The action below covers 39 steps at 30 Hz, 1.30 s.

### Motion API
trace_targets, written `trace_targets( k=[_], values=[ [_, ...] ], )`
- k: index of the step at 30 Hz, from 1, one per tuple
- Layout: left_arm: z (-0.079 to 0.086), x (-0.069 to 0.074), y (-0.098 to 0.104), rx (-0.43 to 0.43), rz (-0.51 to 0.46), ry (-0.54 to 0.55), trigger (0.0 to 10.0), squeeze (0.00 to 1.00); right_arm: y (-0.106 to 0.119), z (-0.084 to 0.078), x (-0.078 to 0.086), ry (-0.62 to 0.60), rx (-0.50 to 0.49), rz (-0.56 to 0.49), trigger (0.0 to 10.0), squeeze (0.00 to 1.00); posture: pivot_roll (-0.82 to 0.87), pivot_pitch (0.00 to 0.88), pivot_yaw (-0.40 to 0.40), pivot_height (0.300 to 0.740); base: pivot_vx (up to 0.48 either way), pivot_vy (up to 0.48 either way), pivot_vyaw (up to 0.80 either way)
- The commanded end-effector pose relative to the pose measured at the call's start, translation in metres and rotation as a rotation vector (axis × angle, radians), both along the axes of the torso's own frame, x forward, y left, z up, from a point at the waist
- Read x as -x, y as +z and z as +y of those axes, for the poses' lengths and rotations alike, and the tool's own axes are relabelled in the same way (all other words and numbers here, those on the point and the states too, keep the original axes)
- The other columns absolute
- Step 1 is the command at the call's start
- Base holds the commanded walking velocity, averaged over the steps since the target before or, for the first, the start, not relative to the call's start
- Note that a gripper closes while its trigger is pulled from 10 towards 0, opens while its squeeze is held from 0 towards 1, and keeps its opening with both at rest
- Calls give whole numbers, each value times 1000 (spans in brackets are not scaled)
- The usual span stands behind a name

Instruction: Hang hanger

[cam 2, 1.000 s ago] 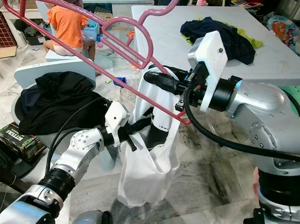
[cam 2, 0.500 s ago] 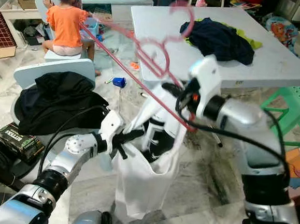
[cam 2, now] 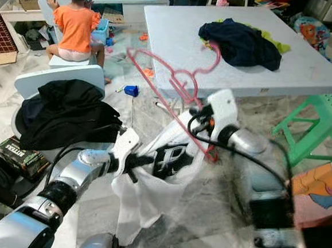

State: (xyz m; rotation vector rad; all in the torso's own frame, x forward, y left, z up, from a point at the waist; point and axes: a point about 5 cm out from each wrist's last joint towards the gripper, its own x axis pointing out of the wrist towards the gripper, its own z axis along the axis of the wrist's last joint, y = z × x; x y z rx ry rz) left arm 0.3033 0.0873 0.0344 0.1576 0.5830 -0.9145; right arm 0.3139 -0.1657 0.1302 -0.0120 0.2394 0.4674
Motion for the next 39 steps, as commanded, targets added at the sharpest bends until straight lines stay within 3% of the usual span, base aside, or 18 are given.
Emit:
trace_targets(
  k=[1,3,6,10,11,13,19,30,35,37,39],
  values=[
    [16,5,-10,-55,47,24,0,0,27,-13,-2,-86,-78,-96,10000,0,-64,0,40,740,0,0,0],
    [22,7,-12,-58,75,43,0,0,31,-7,2,-97,-227,-124,10000,0,-63,0,44,740,0,0,0],
    [25,7,-13,-65,86,48,0,0,34,-9,0,-140,-296,-137,10000,0,-65,0,46,740,0,0,0],
    [30,9,-15,-73,97,70,0,0,42,-27,-7,-253,-367,-169,10000,0,-69,0,44,740,0,0,0],
    [35,10,-16,-60,104,104,0,0,46,-44,-12,-342,-351,-195,10000,0,-67,0,38,740,0,0,0],
    [37,11,-16,-51,109,123,0,0,46,-49,-13,-370,-299,-211,10000,0,-67,0,38,740,0,0,0],
    [45,13,-17,-40,112,163,0,0,46,-54,-13,-411,-229,-232,10000,0,-62,0,34,740,0,0,0],
    [88,27,-26,-102,83,313,0,0,48,-73,-16,-461,-109,-268,10000,0,-57,0,32,740,0,0,0],
    [86,11,-17,-170,-56,358,0,0,45,-50,-14,-322,110,-338,10000,0,-53,0,26,740,0,0,0],
    [83,4,-12,-182,-104,372,0,0,43,-41,-11,-271,107,-342,10000,0,-54,0,25,740,0,0,0],
    [78,-3,-7,-177,-133,371,0,0,41,-29,-7,-217,0,-310,10000,0,-60,0,27,740,0,0,0]
  ],
)
